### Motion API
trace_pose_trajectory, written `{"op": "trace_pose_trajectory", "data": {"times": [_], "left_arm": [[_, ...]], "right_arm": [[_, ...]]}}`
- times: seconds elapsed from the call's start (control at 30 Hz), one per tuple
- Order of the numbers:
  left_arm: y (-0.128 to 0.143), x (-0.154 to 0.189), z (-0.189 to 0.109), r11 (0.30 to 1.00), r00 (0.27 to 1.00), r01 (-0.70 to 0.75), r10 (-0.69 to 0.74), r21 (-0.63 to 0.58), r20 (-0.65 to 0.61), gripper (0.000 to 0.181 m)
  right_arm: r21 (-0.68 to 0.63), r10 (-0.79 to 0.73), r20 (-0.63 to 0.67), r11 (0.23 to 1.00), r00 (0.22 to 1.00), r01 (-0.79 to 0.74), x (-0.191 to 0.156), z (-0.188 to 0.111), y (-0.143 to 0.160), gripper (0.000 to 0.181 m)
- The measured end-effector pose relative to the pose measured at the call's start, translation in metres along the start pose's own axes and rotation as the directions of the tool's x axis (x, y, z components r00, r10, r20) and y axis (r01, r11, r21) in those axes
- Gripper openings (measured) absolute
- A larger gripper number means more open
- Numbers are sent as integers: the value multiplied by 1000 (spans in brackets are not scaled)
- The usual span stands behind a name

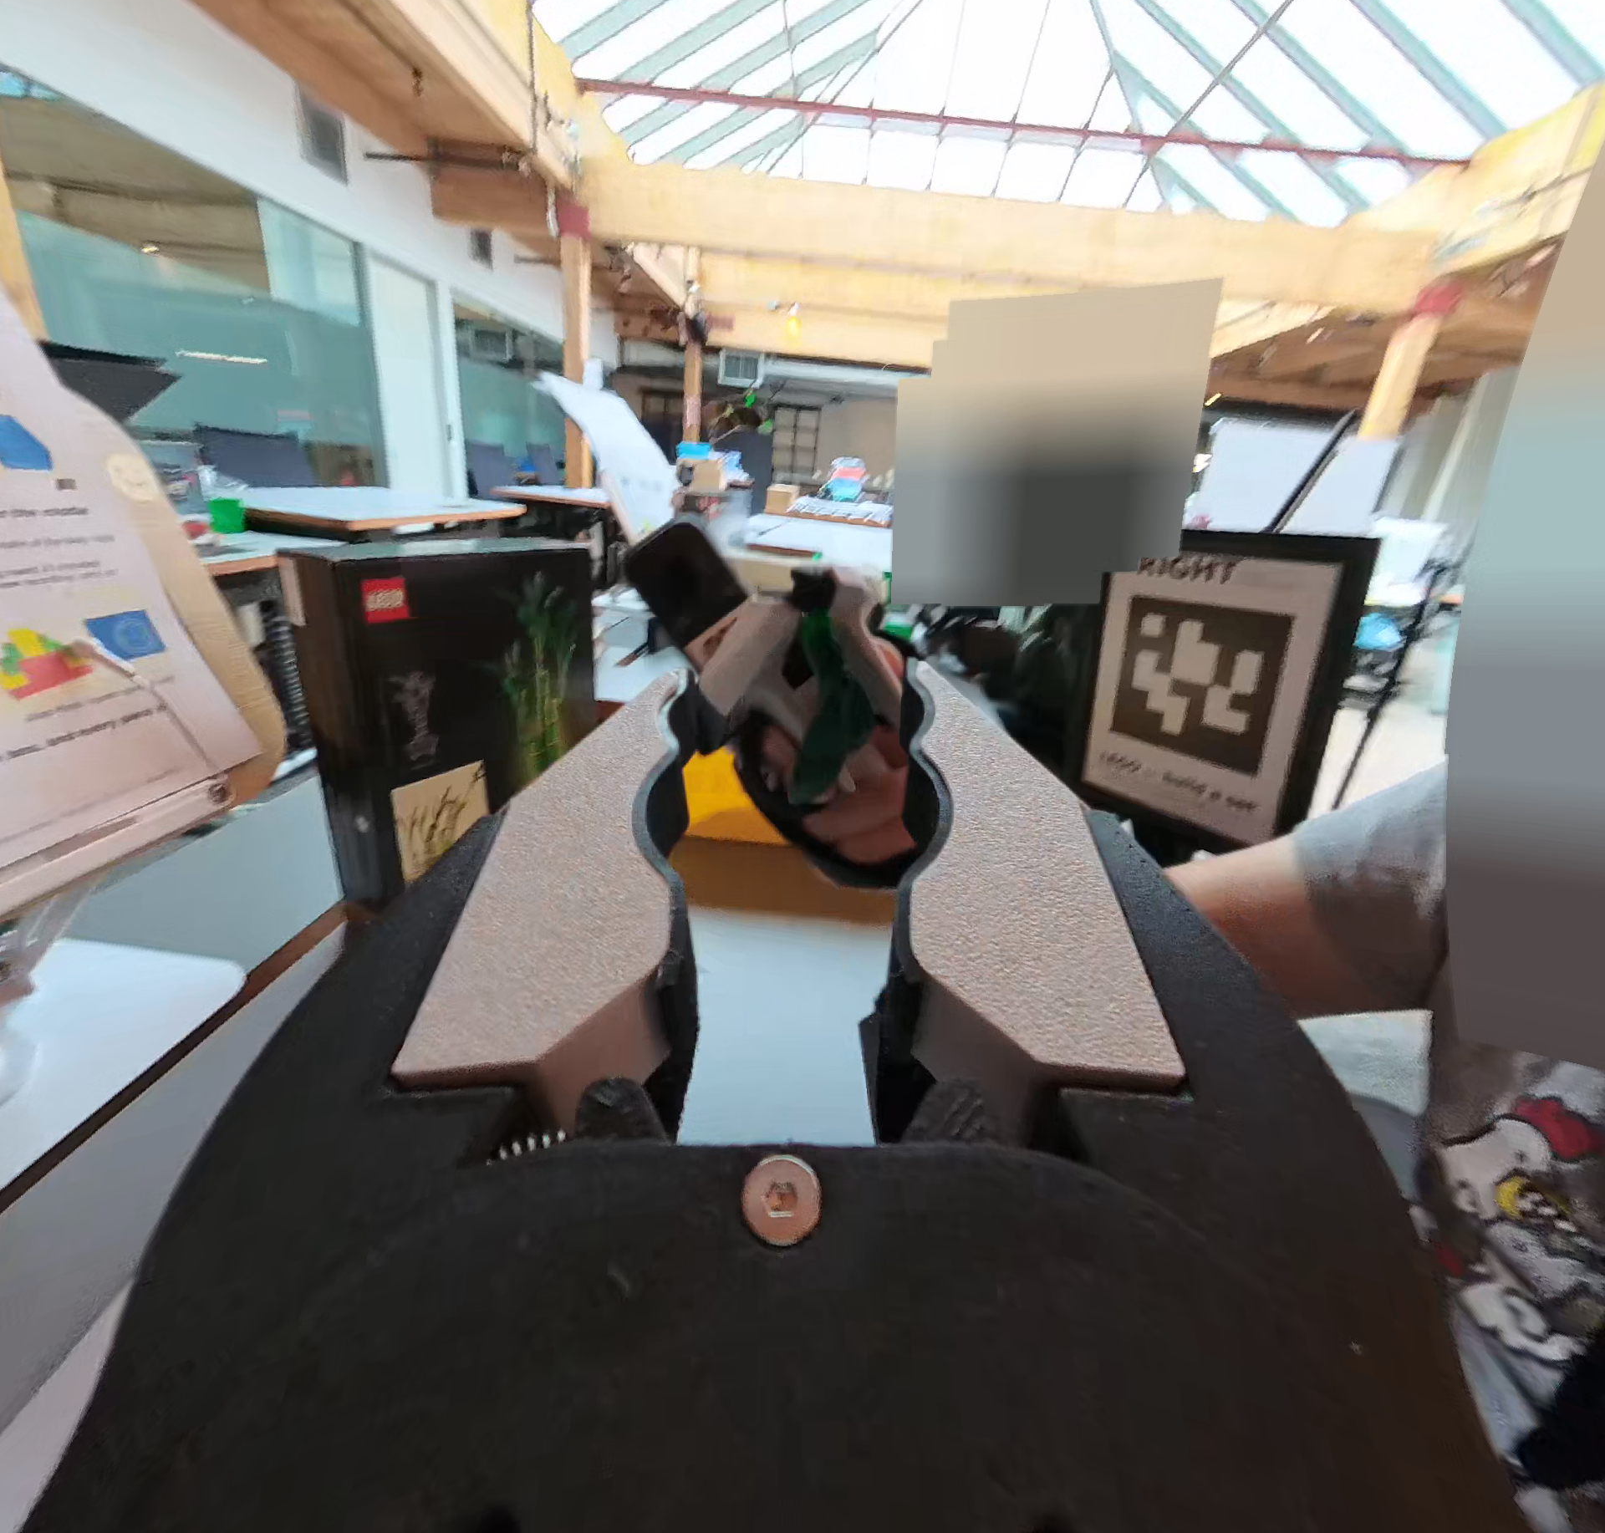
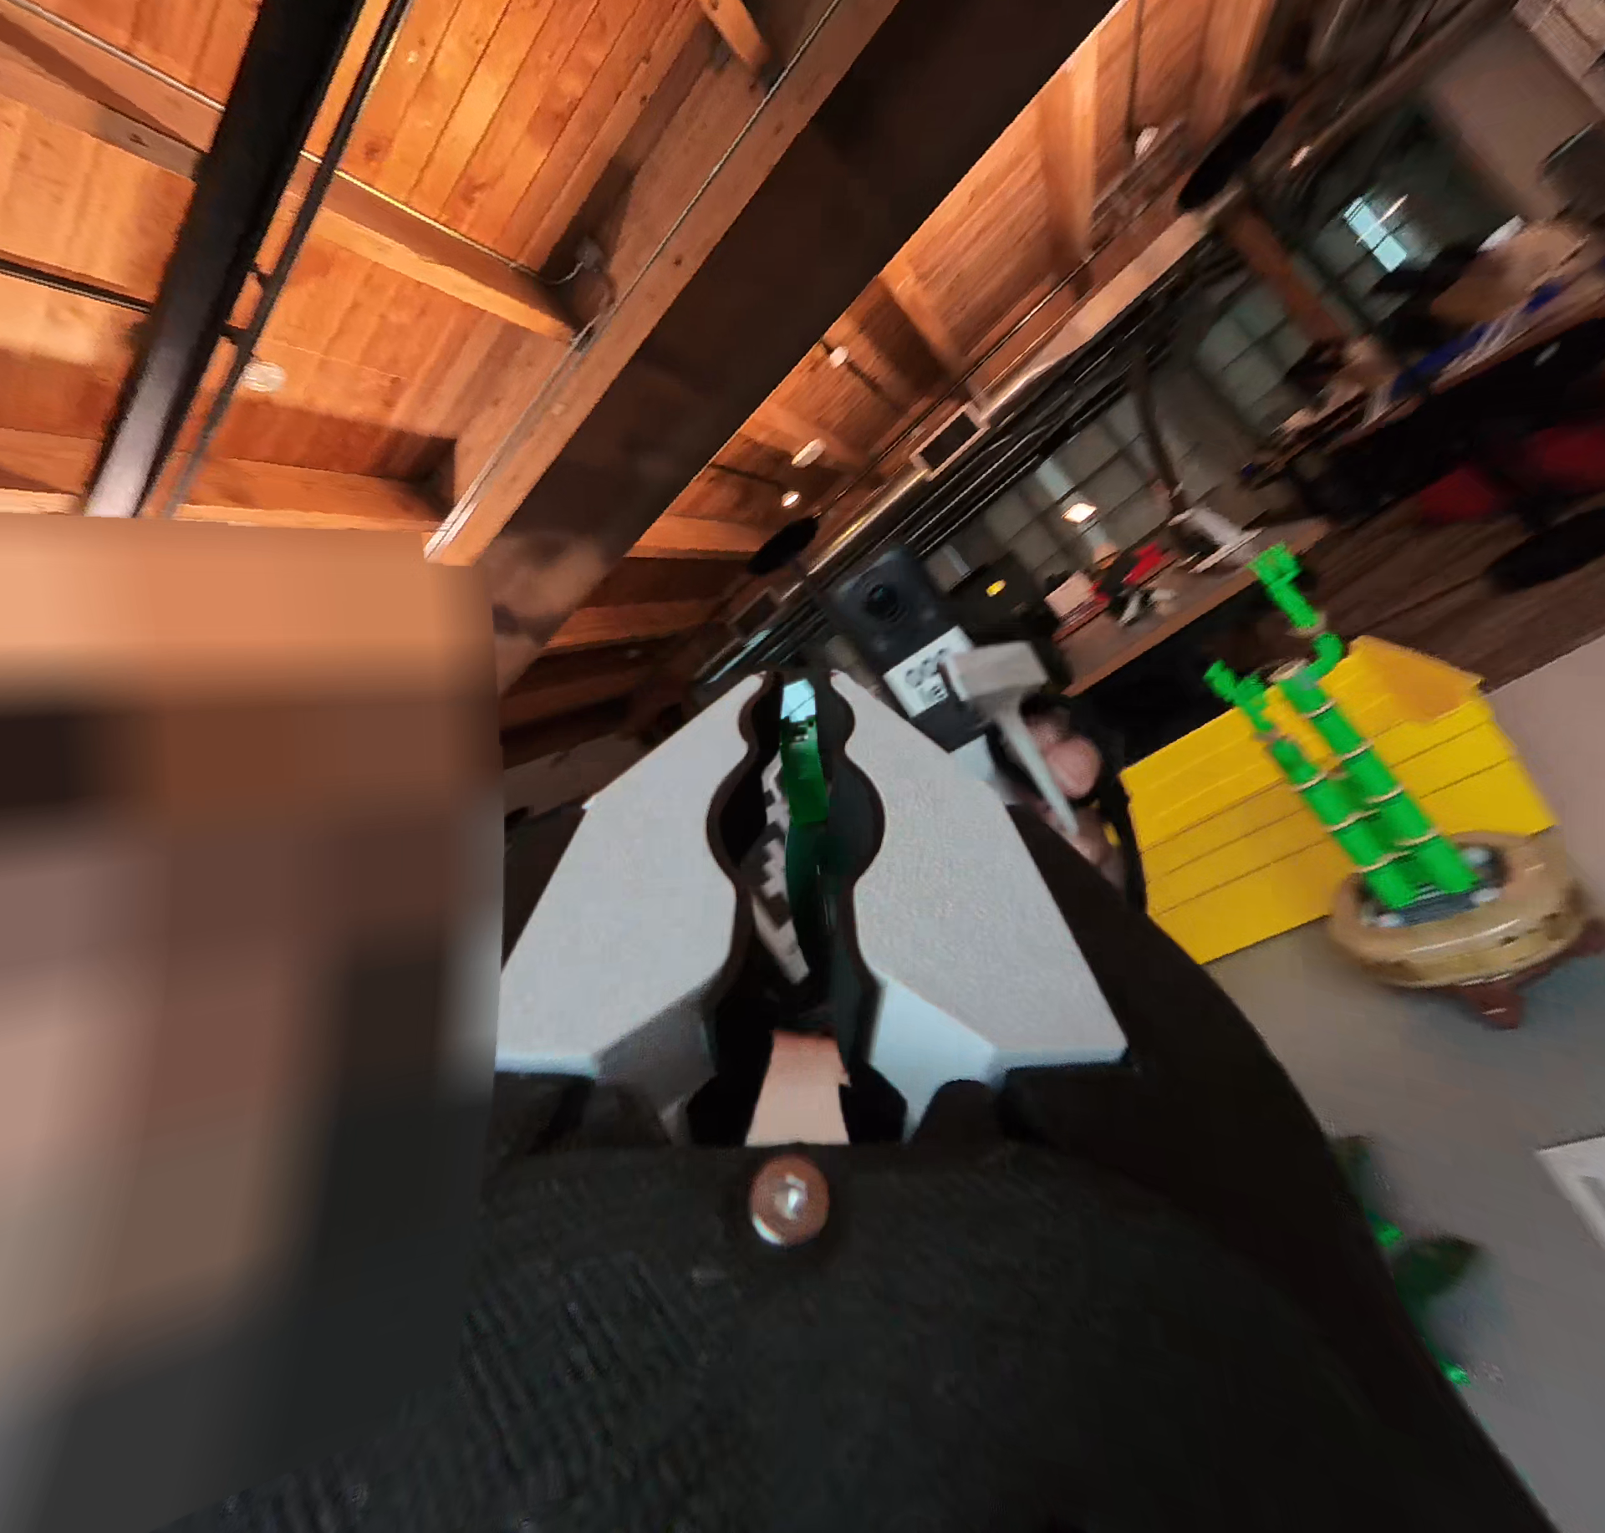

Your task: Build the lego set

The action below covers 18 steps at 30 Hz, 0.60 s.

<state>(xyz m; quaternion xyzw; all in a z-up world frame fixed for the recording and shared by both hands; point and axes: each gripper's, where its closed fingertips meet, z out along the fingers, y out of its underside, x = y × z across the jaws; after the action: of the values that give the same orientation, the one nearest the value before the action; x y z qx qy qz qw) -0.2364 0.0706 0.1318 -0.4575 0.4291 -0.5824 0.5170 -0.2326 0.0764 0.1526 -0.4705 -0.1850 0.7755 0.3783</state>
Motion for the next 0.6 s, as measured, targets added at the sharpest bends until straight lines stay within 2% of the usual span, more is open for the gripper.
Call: {"op": "trace_pose_trajectory", "data": {"times": [0.1,0.2,0.27,0.43,0.6], "left_arm": [[9,1,13,994,992,-94,98,-51,76,40],[7,6,17,990,986,-127,132,-57,100,32],[2,7,15,994,990,-103,106,-34,96,26],[-3,14,13,999,999,33,-33,11,-7,18],[2,12,17,1000,1000,0,0,-7,23,20]], "right_arm": [[87,-136,-76,986,988,143,-2,-5,-15,5],[67,-178,-93,981,980,185,-4,-3,-12,5],[53,-170,-68,983,983,174,-8,0,-8,5],[35,-206,-104,977,973,210,-2,6,-1,5],[45,-212,-104,975,972,218,-2,8,0,4]]}}
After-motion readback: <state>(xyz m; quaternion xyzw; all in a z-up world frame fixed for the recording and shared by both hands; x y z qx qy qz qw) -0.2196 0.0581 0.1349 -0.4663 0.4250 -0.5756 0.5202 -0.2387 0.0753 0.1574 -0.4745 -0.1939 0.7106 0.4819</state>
